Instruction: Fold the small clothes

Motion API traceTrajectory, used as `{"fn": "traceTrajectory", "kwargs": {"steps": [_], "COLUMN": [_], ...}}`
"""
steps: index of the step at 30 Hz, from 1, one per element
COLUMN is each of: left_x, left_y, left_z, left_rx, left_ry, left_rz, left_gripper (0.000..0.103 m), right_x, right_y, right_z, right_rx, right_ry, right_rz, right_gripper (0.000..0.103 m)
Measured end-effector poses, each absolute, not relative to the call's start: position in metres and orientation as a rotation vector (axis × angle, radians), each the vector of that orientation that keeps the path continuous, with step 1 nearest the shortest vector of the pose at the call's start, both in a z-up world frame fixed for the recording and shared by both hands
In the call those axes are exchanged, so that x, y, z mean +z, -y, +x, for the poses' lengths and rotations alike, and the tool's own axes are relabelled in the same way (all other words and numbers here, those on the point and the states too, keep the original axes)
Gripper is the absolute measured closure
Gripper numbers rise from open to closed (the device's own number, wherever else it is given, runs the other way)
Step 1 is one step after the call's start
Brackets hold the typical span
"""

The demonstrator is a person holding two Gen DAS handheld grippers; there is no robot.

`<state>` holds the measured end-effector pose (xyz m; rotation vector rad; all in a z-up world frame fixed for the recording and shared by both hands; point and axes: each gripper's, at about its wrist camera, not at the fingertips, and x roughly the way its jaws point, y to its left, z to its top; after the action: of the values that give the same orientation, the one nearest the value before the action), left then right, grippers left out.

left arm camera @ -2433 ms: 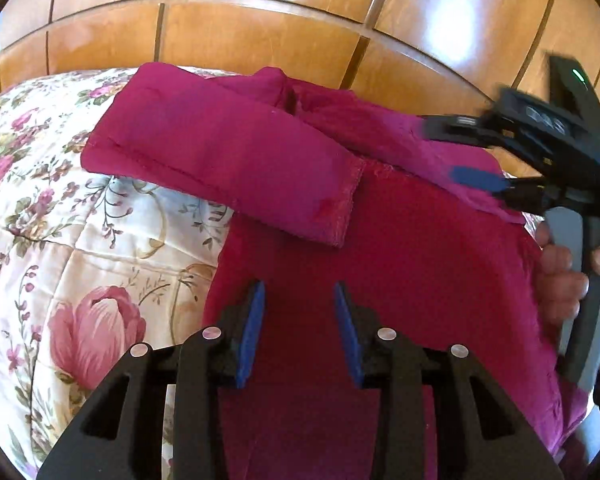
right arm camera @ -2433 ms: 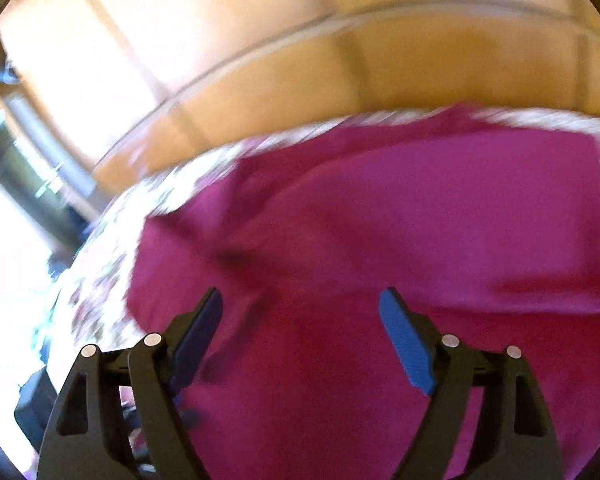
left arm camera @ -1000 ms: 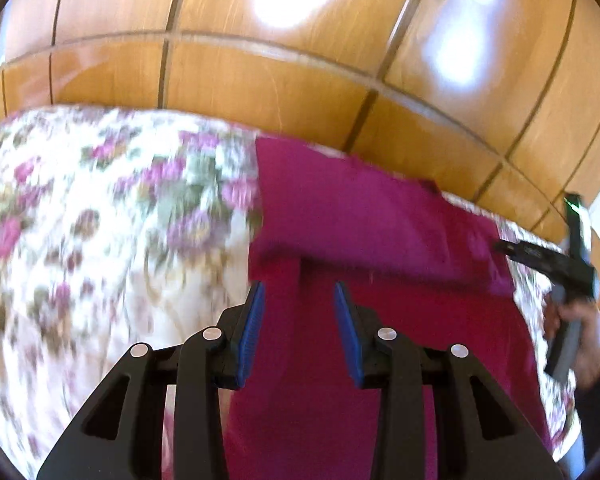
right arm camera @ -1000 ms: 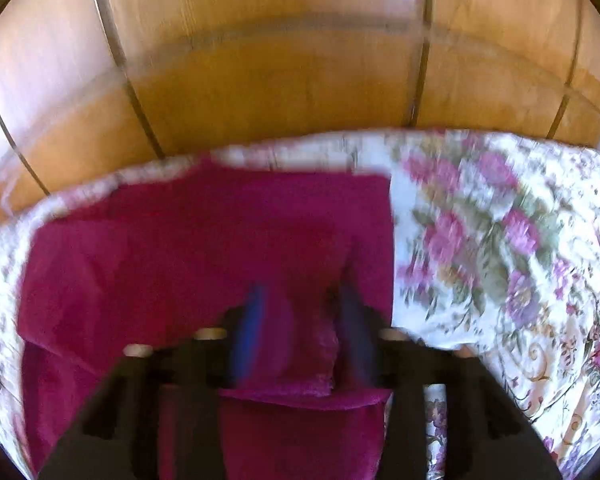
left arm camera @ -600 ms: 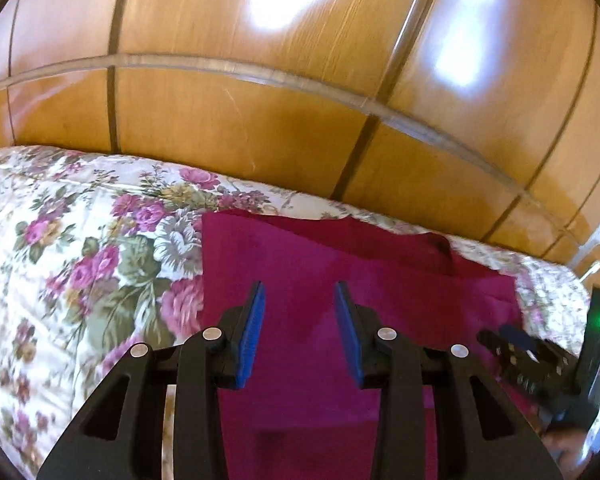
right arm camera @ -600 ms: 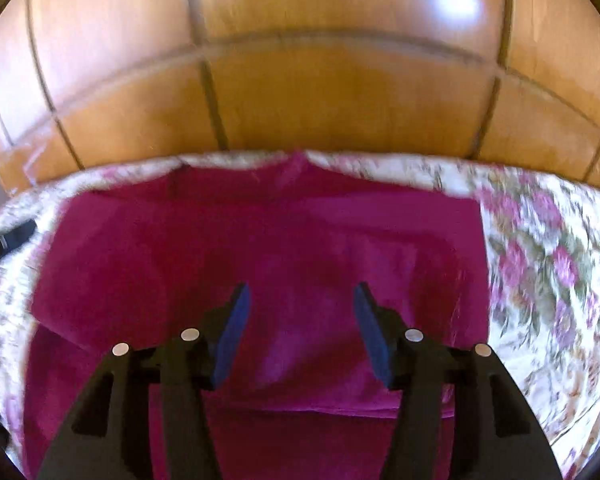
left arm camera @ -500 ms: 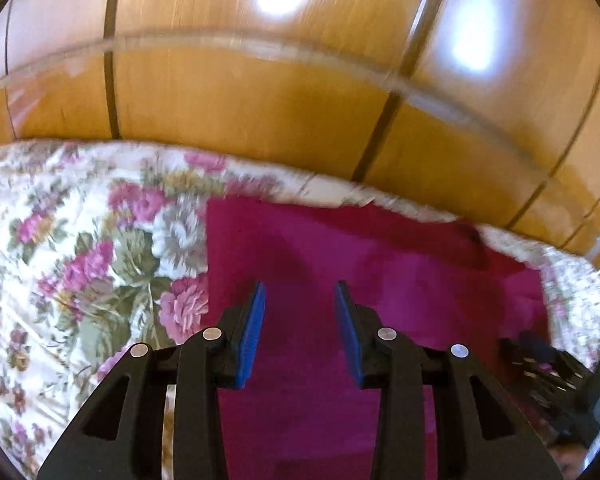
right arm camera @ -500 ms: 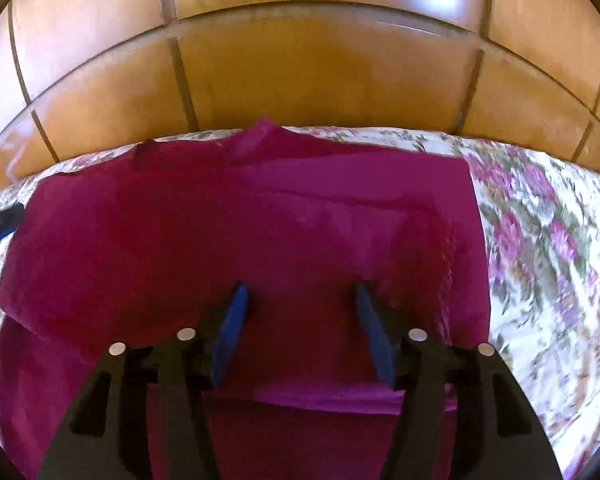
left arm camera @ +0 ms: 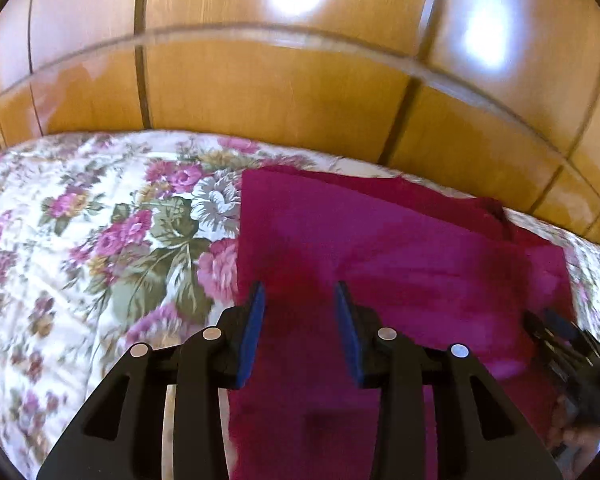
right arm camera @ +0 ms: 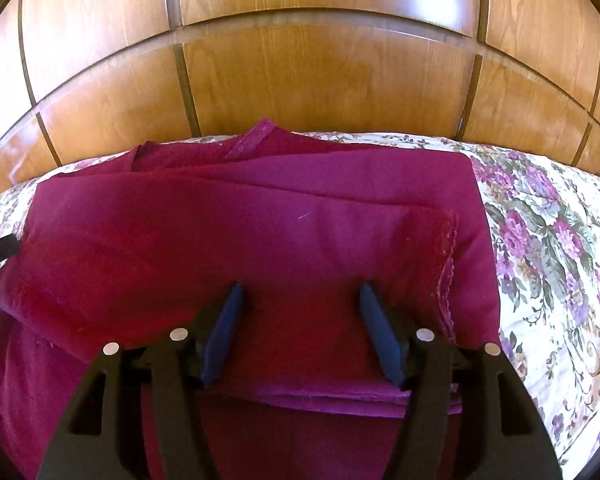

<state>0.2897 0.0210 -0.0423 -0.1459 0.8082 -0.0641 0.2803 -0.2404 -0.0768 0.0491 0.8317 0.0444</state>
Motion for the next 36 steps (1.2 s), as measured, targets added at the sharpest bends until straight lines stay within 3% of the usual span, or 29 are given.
{"fn": "traceTrajectory", "kwargs": {"steps": [5, 12, 13, 17, 18, 36], "left_x": [-0.077, -0.036, -0.030, -0.017, -0.016, -0.049], "left_y": [-0.001, -0.010, -0.011, -0.014, -0.011, -0.040], "left_z": [0.279, 0.238, 0.228, 0.194, 0.189, 0.110], "left_rx": [-0.033, -0.053, -0.062, -0.082, -0.083, -0.079], "left_ry": [-0.885, -0.798, -0.785, -0.762, -0.758, -0.827], "left_rz": [0.036, -0.066, -0.071, -0.072, -0.069, -0.083], "left_gripper": [0.068, 0.068, 0.068, 0.068, 0.068, 0.068], "right_x": [-0.077, -0.077, -0.076, -0.072, -0.071, -0.051], "right_y": [0.237, 0.236, 0.236, 0.233, 0.233, 0.286], "right_z": [0.282, 0.281, 0.281, 0.280, 0.279, 0.155], "right_rx": [0.037, 0.026, 0.021, -0.028, -0.025, 0.029], "right_ry": [-0.833, -0.832, -0.831, -0.855, -0.865, -0.933], "right_rz": [0.034, 0.019, 0.013, -0.016, -0.011, 0.082], "right_gripper": [0.041, 0.039, 0.037, 0.009, 0.008, 0.006]}}
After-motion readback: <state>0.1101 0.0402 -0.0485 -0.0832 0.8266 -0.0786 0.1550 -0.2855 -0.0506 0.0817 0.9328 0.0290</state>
